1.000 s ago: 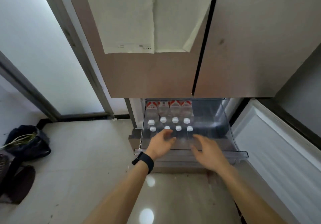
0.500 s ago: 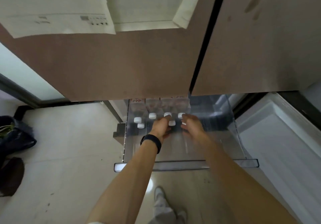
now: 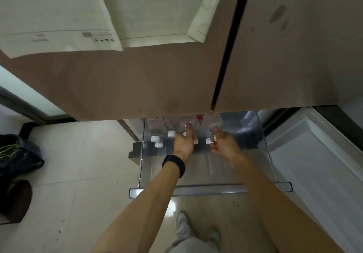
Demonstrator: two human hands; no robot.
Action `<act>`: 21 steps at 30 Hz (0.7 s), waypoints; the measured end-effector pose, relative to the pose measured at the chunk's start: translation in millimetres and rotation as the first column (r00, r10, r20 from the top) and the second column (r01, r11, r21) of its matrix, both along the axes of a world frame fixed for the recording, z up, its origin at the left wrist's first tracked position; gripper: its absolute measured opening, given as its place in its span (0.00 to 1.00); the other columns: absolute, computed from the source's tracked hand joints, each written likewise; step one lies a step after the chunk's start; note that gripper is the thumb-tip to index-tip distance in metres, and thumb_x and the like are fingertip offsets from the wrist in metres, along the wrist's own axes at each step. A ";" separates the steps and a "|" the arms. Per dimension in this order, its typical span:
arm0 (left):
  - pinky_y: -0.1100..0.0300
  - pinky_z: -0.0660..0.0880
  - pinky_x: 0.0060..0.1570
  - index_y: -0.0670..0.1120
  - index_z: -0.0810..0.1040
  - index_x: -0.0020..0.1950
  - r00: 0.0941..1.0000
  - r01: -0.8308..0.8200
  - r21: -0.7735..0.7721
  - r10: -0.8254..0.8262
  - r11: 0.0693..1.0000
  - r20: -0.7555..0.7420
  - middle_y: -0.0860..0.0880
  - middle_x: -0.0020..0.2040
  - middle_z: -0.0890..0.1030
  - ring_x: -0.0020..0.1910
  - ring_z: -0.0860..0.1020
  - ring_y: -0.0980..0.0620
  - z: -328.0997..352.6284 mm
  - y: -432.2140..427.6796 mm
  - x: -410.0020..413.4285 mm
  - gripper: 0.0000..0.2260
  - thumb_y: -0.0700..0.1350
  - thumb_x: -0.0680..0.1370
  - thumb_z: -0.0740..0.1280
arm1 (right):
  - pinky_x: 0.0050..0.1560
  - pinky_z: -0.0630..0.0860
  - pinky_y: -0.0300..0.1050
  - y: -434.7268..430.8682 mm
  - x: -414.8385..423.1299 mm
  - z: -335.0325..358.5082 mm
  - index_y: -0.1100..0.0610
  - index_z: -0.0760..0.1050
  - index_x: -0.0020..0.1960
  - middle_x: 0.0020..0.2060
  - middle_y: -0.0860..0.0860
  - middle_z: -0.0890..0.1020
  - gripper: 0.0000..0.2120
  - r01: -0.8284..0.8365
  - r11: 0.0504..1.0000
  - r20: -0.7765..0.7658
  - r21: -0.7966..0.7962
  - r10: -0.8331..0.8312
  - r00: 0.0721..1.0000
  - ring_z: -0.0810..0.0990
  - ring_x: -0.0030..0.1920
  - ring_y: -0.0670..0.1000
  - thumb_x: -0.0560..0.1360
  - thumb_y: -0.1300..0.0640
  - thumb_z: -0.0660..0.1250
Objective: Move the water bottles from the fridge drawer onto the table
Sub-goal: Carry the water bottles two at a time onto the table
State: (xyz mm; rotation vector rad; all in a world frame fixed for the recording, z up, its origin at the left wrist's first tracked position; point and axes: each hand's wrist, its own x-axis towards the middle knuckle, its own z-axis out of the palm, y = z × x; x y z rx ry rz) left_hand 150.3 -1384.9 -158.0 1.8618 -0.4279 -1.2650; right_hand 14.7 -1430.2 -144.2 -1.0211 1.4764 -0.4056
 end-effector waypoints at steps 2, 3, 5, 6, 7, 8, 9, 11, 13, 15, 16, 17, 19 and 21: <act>0.52 0.77 0.53 0.38 0.68 0.67 0.987 0.021 0.010 -0.023 1.000 0.159 0.40 0.59 0.80 0.52 0.80 0.43 11.3 19.9 -5.2 0.31 0.65 0.81 0.57 | 0.54 0.81 0.55 15.1 -22.7 7.8 0.59 0.75 0.57 0.43 0.52 0.83 0.21 -0.018 0.994 -0.072 -0.105 0.010 0.997 0.84 0.45 0.54 0.81 0.41 0.59; 0.49 0.79 0.53 0.40 0.66 0.65 0.972 0.034 -0.004 -0.032 0.999 0.231 0.39 0.58 0.80 0.51 0.80 0.42 14.8 31.8 -7.4 0.29 0.65 0.81 0.58 | 0.54 0.80 0.56 23.1 -35.9 10.4 0.59 0.73 0.58 0.43 0.51 0.84 0.21 -0.033 0.989 -0.112 -0.143 0.017 0.994 0.85 0.44 0.54 0.81 0.41 0.60; 0.45 0.81 0.43 0.44 0.63 0.58 0.920 0.076 -0.031 -0.058 0.997 0.388 0.39 0.52 0.81 0.44 0.81 0.38 27.5 55.3 -9.8 0.22 0.63 0.81 0.59 | 0.51 0.80 0.55 37.4 -61.1 19.1 0.60 0.72 0.57 0.42 0.52 0.84 0.21 -0.083 0.971 -0.226 -0.226 0.031 0.974 0.85 0.43 0.56 0.81 0.42 0.59; 0.48 0.80 0.39 0.46 0.62 0.56 0.864 0.111 -0.024 -0.084 0.994 0.496 0.40 0.49 0.82 0.42 0.81 0.39 36.3 64.8 -9.1 0.19 0.61 0.82 0.59 | 0.50 0.79 0.54 42.7 -72.2 24.3 0.62 0.72 0.57 0.43 0.55 0.84 0.21 -0.105 0.955 -0.291 -0.277 0.021 0.956 0.84 0.45 0.59 0.81 0.43 0.59; 0.51 0.77 0.36 0.46 0.62 0.55 0.781 0.156 -0.017 -0.113 0.988 0.614 0.41 0.46 0.81 0.39 0.80 0.39 47.5 73.3 -7.1 0.17 0.59 0.83 0.59 | 0.50 0.78 0.54 46.6 -82.7 30.4 0.63 0.72 0.57 0.46 0.59 0.83 0.20 -0.131 0.935 -0.355 -0.329 0.006 0.935 0.83 0.48 0.62 0.82 0.44 0.59; 0.52 0.74 0.33 0.46 0.63 0.56 0.695 0.205 -0.017 -0.133 0.979 0.707 0.43 0.44 0.81 0.38 0.80 0.41 59.9 78.8 -3.2 0.16 0.58 0.83 0.58 | 0.50 0.77 0.53 49.6 -91.1 39.6 0.64 0.71 0.58 0.49 0.63 0.82 0.20 -0.162 0.913 -0.406 -0.373 -0.004 0.914 0.81 0.50 0.64 0.82 0.45 0.58; 0.53 0.72 0.31 0.46 0.63 0.56 0.621 0.269 -0.021 -0.156 0.963 0.768 0.45 0.42 0.80 0.36 0.79 0.43 71.2 82.3 1.8 0.15 0.57 0.84 0.57 | 0.49 0.75 0.53 51.5 -98.5 49.7 0.64 0.69 0.58 0.51 0.65 0.81 0.20 -0.202 0.889 -0.447 -0.411 -0.004 0.894 0.80 0.51 0.65 0.82 0.46 0.58; 0.55 0.65 0.26 0.48 0.62 0.53 0.501 0.417 0.006 -0.236 0.909 0.833 0.51 0.37 0.75 0.30 0.73 0.51 88.9 82.4 10.2 0.12 0.57 0.84 0.56 | 0.43 0.72 0.52 51.3 -110.6 68.6 0.63 0.68 0.57 0.49 0.65 0.80 0.18 -0.333 0.818 -0.527 -0.468 0.044 0.849 0.79 0.49 0.65 0.82 0.47 0.57; 0.56 0.63 0.27 0.49 0.60 0.52 0.387 0.539 0.082 -0.333 0.838 0.860 0.52 0.37 0.72 0.29 0.70 0.53 100.2 77.2 13.5 0.11 0.55 0.85 0.55 | 0.39 0.67 0.49 48.1 -117.3 83.4 0.60 0.66 0.53 0.47 0.63 0.80 0.15 -0.489 0.731 -0.611 -0.476 0.125 0.782 0.79 0.45 0.63 0.82 0.47 0.57; 0.54 0.67 0.32 0.49 0.60 0.53 0.272 0.615 0.182 -0.423 0.767 0.864 0.50 0.41 0.74 0.33 0.73 0.48 107.5 70.5 9.0 0.11 0.55 0.85 0.55 | 0.38 0.66 0.49 43.4 -117.6 92.3 0.59 0.65 0.51 0.46 0.61 0.80 0.14 -0.620 0.630 -0.684 -0.468 0.186 0.706 0.78 0.44 0.62 0.83 0.47 0.57; 0.53 0.68 0.34 0.48 0.62 0.54 0.219 0.637 0.234 -0.463 0.735 0.859 0.48 0.43 0.75 0.35 0.73 0.47 109.6 67.3 6.3 0.11 0.55 0.85 0.55 | 0.38 0.66 0.49 41.4 -114.2 95.2 0.58 0.64 0.51 0.46 0.61 0.80 0.13 -0.676 0.579 -0.718 -0.456 0.210 0.664 0.79 0.44 0.62 0.82 0.47 0.57; 0.52 0.69 0.35 0.46 0.63 0.56 0.186 0.651 0.273 -0.497 0.708 0.847 0.46 0.45 0.76 0.36 0.73 0.46 110.7 64.3 3.6 0.12 0.55 0.85 0.55 | 0.38 0.66 0.49 39.7 -109.6 97.4 0.57 0.64 0.51 0.47 0.60 0.80 0.13 -0.729 0.532 -0.753 -0.431 0.233 0.615 0.79 0.44 0.61 0.82 0.47 0.56; 0.49 0.75 0.38 0.45 0.64 0.60 0.149 0.672 0.330 -0.557 0.663 0.817 0.44 0.49 0.77 0.39 0.76 0.44 109.7 59.0 1.2 0.14 0.55 0.85 0.55 | 0.39 0.68 0.49 37.0 -97.0 101.3 0.56 0.64 0.54 0.50 0.57 0.80 0.13 -0.813 0.466 -0.816 -0.350 0.274 0.509 0.79 0.47 0.60 0.82 0.45 0.55; 0.45 0.79 0.43 0.45 0.64 0.61 0.109 0.698 0.367 -0.598 0.615 0.794 0.42 0.50 0.78 0.42 0.78 0.40 105.3 56.5 1.3 0.15 0.56 0.84 0.56 | 0.40 0.70 0.50 35.9 -82.8 103.5 0.55 0.64 0.57 0.52 0.56 0.78 0.15 -0.870 0.397 -0.853 -0.292 0.303 0.425 0.79 0.48 0.60 0.82 0.44 0.54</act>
